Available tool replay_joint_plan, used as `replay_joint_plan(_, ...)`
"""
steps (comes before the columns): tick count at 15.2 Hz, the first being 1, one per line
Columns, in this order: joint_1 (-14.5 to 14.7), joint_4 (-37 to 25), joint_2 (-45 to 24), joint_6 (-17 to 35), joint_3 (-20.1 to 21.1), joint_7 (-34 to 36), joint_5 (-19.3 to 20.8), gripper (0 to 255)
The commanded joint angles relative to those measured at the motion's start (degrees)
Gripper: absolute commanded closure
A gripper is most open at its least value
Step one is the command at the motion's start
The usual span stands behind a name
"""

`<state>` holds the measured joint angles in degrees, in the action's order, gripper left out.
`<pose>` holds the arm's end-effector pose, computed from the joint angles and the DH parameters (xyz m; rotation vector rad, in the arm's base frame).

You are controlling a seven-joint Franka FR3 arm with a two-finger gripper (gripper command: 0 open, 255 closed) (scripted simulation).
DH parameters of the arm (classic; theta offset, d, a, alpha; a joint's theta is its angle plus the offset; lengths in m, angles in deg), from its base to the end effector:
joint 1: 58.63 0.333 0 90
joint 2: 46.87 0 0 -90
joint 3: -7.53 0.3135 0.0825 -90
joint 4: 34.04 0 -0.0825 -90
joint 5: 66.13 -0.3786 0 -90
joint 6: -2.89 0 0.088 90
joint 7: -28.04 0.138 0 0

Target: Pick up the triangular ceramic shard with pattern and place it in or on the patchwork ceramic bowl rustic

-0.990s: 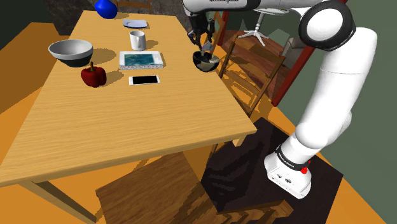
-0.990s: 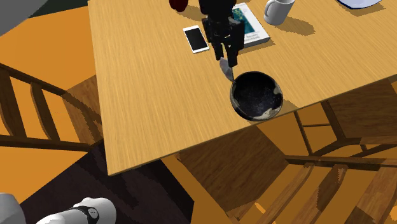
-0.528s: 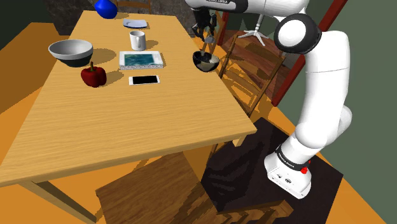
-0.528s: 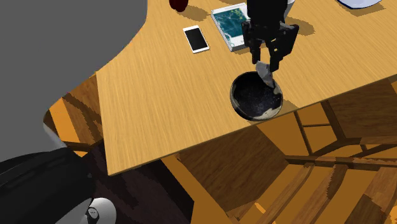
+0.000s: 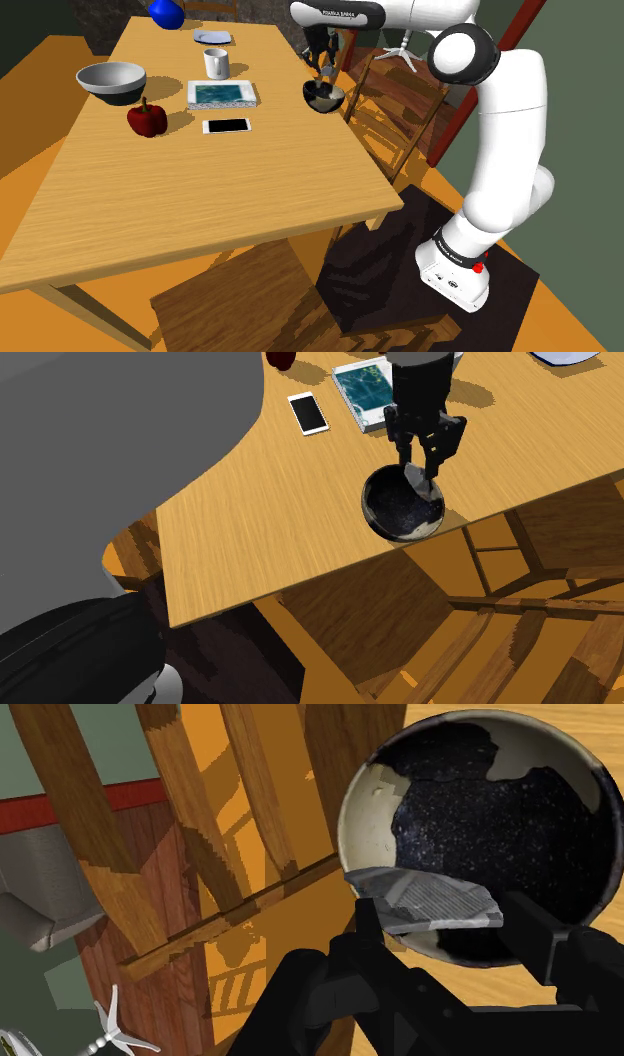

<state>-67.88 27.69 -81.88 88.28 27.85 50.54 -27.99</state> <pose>0.7012 -0.0238 0.4580 2.6304 -0.3182 -0.0443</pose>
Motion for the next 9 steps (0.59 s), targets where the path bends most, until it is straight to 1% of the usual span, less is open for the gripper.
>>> replay_joint_plan(1, -0.3, 1.6, 0.0, 1.4, 0.0, 0.8, 0.0, 255)
replay_joint_plan(7, -1.2, 6.5, 0.2, 5.4, 0.1, 2.9, 0.0, 255)
replay_joint_plan(9, -1.3, 7.0, 0.2, 5.9, 0.1, 3.2, 0.1, 255)
